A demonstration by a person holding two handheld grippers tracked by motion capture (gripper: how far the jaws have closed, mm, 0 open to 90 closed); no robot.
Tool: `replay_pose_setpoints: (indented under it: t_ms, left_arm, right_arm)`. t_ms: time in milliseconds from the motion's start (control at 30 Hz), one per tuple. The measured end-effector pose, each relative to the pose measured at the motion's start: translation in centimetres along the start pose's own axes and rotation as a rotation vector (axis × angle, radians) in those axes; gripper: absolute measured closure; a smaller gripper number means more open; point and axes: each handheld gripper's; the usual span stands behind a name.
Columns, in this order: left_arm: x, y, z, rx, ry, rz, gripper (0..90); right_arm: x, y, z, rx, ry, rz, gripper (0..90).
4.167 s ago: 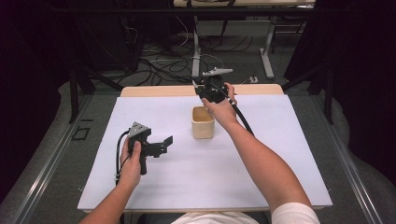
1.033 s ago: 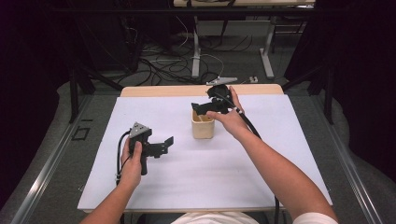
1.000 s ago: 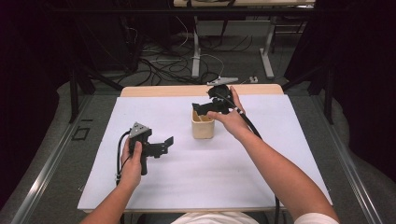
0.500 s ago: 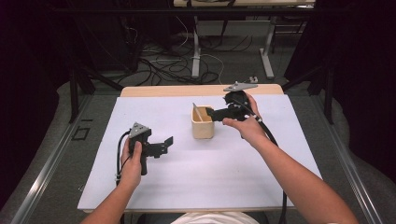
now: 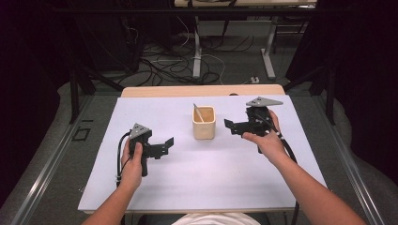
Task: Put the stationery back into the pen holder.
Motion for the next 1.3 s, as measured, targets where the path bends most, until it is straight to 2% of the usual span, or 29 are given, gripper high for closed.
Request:
replay_pose_setpoints:
  t_ms: [300,667,733,1300]
  left_arm:
    - [0.0,-0.1,-0.1,0.004,-0.006,0.008,0.2]
    - [0.0,-0.1,-0.2,-0.001,-0.006,-0.002,0.2]
    - [0.0,-0.1,-0.2,-0.002,-0.005,-0.002,0.2]
    - [0.5,0.9,0.6,-0.006,0.010,-0.003,0.3]
  right_arm:
    - [2.4,2.0,-2.7,0.025,-0.044,-0.034,0.5]
    - [5.0,3.7,-5.5,0.075,-0.102,-0.038,0.7]
    - [5.4,4.0,-5.9,0.072,-0.112,-0.031,0.7]
    - [8.0,4.3,-9.3,0.139,-0.181,-0.036,0.9]
Point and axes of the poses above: each handheld gripper's, and its own axes: y roughly backward along the jaws, x roughly out of its underside, z roughly to its left, and after that the axes turned 14 degrees about -y, right-handed
